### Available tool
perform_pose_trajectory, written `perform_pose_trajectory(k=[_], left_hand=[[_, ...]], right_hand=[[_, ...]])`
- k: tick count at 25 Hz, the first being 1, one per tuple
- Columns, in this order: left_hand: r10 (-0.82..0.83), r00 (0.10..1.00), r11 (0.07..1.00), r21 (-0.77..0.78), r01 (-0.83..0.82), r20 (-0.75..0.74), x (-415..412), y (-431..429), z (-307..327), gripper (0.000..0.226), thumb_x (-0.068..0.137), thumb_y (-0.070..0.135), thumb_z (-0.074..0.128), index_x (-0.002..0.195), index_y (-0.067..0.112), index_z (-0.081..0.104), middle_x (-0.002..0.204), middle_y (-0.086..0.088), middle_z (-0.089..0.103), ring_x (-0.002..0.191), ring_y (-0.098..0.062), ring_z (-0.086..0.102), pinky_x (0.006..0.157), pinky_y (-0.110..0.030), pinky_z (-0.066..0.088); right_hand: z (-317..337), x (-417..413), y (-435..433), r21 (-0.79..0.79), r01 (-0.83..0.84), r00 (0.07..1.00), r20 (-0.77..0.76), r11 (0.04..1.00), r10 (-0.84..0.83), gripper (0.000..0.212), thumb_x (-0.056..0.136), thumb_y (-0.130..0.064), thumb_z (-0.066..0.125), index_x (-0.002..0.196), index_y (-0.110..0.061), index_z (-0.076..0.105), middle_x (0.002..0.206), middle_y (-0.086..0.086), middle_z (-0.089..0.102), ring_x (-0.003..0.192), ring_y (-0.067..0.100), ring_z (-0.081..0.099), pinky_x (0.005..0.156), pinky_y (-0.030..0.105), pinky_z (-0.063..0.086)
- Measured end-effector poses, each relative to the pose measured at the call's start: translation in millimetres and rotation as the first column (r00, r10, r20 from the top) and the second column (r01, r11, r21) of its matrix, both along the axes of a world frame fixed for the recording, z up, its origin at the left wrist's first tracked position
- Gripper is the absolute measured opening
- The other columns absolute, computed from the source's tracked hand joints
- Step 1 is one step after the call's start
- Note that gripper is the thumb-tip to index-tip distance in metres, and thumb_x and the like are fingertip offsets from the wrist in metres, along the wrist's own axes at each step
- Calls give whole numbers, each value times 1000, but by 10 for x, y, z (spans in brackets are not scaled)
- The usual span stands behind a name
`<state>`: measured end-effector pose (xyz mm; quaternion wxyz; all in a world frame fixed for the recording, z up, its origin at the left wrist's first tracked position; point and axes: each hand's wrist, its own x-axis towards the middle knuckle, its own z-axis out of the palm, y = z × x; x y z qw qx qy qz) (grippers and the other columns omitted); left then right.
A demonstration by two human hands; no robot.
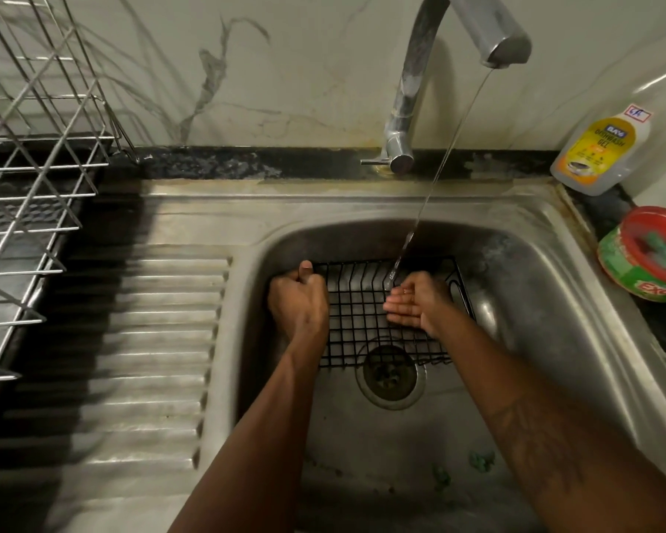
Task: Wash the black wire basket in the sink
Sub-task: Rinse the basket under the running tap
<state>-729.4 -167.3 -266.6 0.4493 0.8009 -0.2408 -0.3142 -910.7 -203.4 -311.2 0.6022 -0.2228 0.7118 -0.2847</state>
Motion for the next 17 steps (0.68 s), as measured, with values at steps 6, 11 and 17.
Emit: perform_pose_trajectory(k=[6,11,17], left_hand=[[0,1000,999,41,1,-21,4,-31,-5,36,98,33,61,92,1,76,87,-15,74,78,-24,60,73,-23,36],[-9,999,999,41,10,-37,-9,-16,-12,32,99,29,61,97,1,75,70,1,58,78,-15,52,73,-21,35],[-122,992,991,65,120,31,5,-50,-40,38,96,38,64,92,3,79,89,-16,76,96,-31,70,77,-20,37]], right_hand=[[30,-76,243,75,-518,825,-218,852,521,24,103,-24,55,99,-5,70,91,15,76,80,27,75,70,41,62],[-183,22,192,-32,-868,276,-861,496,428,66,93,-59,60,141,-15,49,139,11,50,124,26,53,101,41,50],[-161,88,340,139,-968,-211,-902,-210,376,66,105,-45,46,162,-19,24,170,1,12,157,16,2,127,35,0]])
